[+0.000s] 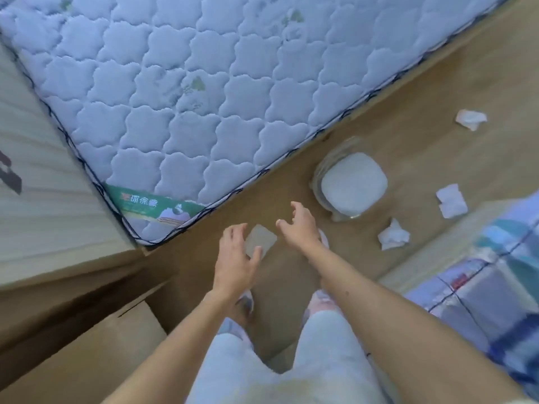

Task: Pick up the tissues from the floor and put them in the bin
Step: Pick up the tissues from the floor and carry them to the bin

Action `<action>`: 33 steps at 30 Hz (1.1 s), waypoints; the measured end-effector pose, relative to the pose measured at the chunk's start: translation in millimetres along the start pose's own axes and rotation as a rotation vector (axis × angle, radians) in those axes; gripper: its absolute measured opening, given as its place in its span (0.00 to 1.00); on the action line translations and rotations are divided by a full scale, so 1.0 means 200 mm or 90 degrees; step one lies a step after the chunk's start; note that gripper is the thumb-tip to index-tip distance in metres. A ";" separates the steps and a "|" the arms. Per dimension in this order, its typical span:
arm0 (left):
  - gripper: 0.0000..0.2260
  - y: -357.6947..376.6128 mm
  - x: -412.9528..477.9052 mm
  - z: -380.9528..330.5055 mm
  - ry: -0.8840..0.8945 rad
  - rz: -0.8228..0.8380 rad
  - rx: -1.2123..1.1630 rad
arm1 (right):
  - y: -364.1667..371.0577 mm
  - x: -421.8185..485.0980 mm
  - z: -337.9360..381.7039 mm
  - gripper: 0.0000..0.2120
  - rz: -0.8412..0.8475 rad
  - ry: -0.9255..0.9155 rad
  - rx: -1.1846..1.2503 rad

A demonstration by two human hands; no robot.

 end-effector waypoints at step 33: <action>0.36 2.35 1.40 1.90 -0.318 0.318 0.229 | 0.43 1.41 -2.39 0.30 -0.179 0.218 0.072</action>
Point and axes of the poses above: each hand's wrist, its own x-axis towards the middle knuckle, its own y-axis out of the palm, z = x × y, the point moved 1 cm from there along x, towards the middle knuckle, and after that the axes turned 1 degree about y, right-handed, at the moved point
